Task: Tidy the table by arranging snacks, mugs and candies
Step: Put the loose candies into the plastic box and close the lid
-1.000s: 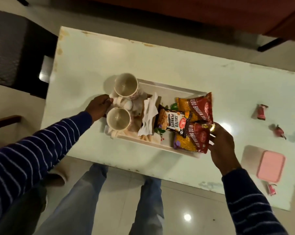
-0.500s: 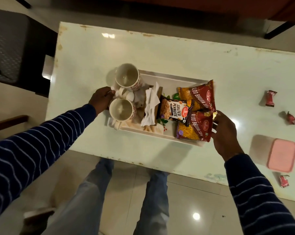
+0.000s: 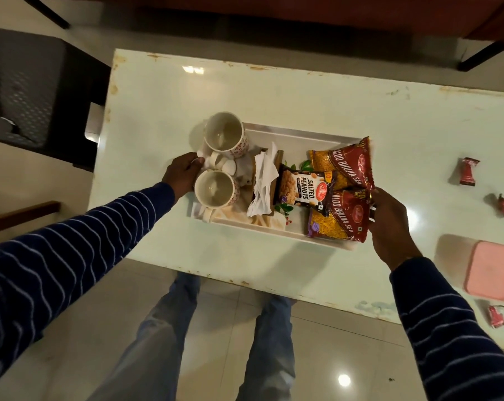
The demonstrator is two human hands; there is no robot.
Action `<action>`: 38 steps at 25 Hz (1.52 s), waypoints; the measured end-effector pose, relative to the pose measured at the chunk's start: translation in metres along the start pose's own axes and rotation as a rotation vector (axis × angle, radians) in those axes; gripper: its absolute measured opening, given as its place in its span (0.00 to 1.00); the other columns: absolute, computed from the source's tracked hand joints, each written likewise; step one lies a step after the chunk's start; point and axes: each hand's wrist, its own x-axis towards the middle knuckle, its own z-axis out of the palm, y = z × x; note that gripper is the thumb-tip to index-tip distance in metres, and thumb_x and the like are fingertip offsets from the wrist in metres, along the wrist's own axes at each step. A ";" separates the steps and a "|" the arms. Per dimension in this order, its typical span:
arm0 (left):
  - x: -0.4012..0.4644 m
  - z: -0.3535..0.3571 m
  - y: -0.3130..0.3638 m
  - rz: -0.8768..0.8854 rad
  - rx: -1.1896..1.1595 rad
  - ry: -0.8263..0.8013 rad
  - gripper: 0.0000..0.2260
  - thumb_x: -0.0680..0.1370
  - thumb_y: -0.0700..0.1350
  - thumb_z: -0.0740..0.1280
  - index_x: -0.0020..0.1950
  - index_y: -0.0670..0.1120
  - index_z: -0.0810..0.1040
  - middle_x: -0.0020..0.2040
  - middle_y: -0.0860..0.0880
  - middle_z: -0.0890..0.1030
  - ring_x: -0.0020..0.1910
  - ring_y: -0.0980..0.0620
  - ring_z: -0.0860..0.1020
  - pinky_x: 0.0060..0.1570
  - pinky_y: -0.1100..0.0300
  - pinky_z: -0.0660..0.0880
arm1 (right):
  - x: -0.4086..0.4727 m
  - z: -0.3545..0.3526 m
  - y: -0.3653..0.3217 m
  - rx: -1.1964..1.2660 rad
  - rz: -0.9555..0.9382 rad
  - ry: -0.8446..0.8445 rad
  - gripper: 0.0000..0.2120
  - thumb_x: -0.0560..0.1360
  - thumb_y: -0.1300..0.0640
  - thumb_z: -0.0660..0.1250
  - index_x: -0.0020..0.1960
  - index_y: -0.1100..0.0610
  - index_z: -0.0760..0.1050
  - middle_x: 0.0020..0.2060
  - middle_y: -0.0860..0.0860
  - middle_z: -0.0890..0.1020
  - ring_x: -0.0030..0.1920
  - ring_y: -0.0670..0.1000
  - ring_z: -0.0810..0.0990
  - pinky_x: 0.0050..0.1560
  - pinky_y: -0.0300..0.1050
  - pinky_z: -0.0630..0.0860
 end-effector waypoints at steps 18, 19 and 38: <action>-0.009 0.035 0.027 -0.108 -0.158 -0.119 0.08 0.82 0.50 0.63 0.47 0.55 0.82 0.38 0.55 0.82 0.35 0.57 0.80 0.33 0.59 0.78 | 0.025 -0.052 0.007 0.001 -0.069 -0.005 0.11 0.78 0.50 0.61 0.49 0.54 0.80 0.37 0.45 0.84 0.45 0.52 0.83 0.48 0.49 0.77; -0.010 0.038 0.028 -0.115 -0.159 -0.103 0.08 0.82 0.50 0.63 0.50 0.53 0.82 0.41 0.52 0.82 0.39 0.54 0.80 0.34 0.58 0.79 | 0.026 -0.056 0.009 -0.006 -0.070 -0.008 0.13 0.79 0.49 0.61 0.49 0.56 0.79 0.38 0.45 0.84 0.46 0.53 0.83 0.49 0.51 0.78; -0.204 0.145 0.121 0.708 -0.169 0.286 0.09 0.74 0.40 0.71 0.48 0.54 0.79 0.51 0.59 0.79 0.52 0.60 0.77 0.53 0.60 0.75 | -0.105 -0.181 0.025 -0.413 -0.281 0.505 0.23 0.78 0.59 0.68 0.72 0.59 0.69 0.66 0.59 0.75 0.57 0.58 0.79 0.55 0.49 0.77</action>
